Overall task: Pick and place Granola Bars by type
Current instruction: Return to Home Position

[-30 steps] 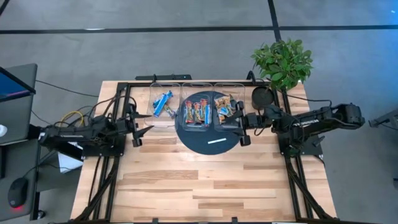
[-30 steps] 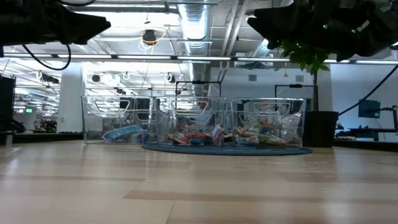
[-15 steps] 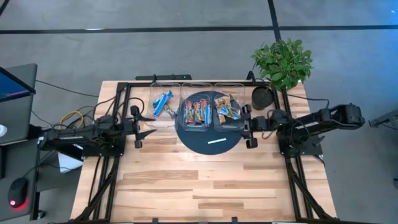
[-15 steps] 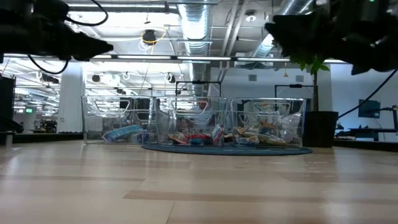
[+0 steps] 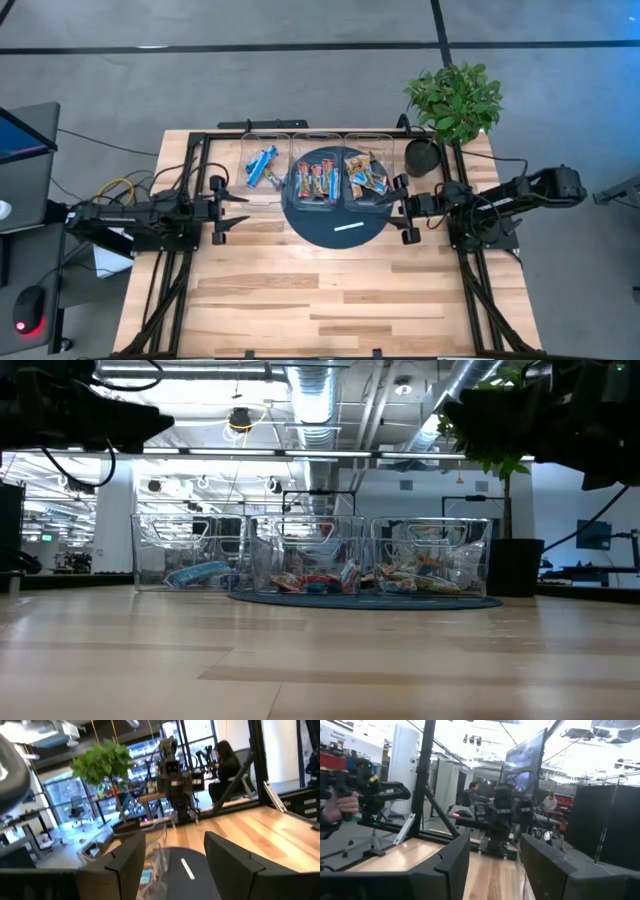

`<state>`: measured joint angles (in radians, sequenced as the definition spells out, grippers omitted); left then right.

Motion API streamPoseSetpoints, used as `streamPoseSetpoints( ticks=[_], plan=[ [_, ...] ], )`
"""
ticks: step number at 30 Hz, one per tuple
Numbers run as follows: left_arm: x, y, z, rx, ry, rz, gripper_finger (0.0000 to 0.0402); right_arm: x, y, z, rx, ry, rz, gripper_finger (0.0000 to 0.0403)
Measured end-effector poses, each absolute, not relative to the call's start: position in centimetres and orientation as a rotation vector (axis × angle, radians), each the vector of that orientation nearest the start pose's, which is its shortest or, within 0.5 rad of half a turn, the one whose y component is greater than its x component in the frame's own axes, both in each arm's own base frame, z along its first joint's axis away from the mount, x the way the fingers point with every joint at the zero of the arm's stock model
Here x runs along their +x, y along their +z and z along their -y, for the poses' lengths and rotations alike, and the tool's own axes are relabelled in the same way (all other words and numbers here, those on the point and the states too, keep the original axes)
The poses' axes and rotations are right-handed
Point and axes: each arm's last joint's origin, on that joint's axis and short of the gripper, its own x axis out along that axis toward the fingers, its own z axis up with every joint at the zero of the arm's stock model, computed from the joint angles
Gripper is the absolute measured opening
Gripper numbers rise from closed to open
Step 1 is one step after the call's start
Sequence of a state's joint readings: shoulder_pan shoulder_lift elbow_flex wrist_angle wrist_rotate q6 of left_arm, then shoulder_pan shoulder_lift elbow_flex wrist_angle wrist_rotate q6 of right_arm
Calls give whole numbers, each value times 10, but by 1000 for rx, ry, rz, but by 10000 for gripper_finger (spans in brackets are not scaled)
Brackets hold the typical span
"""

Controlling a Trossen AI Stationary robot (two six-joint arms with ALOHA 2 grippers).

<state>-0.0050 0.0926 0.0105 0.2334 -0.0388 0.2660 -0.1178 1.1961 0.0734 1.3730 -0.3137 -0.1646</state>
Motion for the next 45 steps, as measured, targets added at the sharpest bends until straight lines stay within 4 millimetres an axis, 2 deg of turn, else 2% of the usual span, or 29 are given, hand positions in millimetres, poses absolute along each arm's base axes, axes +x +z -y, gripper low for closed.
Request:
streamPoseSetpoints(
  ticks=[3,6,11,16,23,29,33,39,45],
  plan=[
    [100,183,0,279,54,162,199,173,176,17,-219,147,253,169],
    [100,183,0,286,54,154,199,161,171,21,-219,120,280,171],
    [101,177,-1,278,69,98,199,156,178,19,-276,253,354,170],
    [101,174,-2,270,93,64,199,153,183,15,-283,237,376,168],
    [101,173,-2,271,92,57,199,151,181,7,-261,229,307,171],
    [101,173,-2,271,91,54,199,144,187,0,-256,195,309,169],
    [101,173,-2,272,91,52,199,138,187,0,-224,195,266,169],
    [101,172,-2,272,90,51,199,130,180,3,-127,71,148,171],
    [101,172,-2,275,90,44,199,124,177,1,-113,83,99,169]
  ],
)
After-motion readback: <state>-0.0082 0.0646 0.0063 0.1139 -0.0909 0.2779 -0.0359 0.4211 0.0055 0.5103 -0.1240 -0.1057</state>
